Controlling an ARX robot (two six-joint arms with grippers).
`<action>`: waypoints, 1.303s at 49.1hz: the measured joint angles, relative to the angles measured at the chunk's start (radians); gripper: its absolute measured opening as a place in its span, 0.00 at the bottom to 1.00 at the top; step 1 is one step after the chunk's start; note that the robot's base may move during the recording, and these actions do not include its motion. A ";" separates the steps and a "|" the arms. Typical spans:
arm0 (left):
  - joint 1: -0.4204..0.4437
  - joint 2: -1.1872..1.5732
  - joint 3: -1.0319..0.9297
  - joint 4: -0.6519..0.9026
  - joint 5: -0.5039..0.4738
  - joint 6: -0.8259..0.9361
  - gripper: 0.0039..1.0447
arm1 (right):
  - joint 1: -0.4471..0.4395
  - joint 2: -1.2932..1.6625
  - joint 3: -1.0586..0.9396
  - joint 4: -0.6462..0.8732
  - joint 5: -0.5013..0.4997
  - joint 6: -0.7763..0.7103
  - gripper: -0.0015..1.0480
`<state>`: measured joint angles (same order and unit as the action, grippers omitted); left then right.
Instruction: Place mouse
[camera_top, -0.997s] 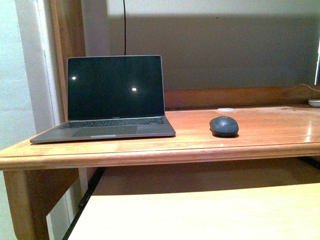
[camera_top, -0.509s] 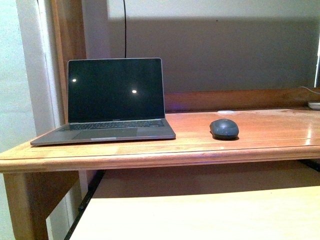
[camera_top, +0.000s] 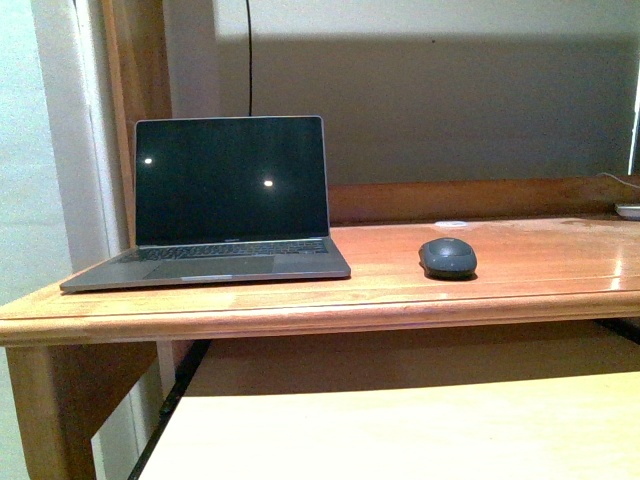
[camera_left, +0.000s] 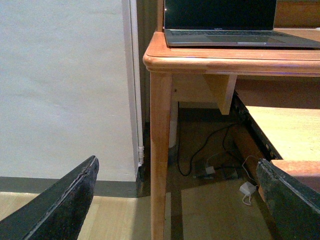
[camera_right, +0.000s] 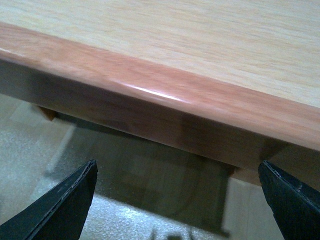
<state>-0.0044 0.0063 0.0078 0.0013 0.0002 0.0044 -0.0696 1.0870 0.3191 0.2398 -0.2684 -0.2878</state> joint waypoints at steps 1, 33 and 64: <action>0.000 0.000 0.000 0.000 0.000 0.000 0.93 | 0.021 0.024 0.010 0.016 0.021 0.017 0.93; 0.000 0.000 0.000 0.000 0.000 0.000 0.93 | 0.410 0.612 0.554 0.107 0.426 0.267 0.93; 0.000 0.000 0.000 0.000 0.000 0.000 0.93 | 0.456 0.748 0.742 0.043 0.557 0.422 0.93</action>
<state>-0.0044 0.0063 0.0078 0.0013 -0.0002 0.0044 0.3862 1.8347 1.0607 0.2825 0.2886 0.1345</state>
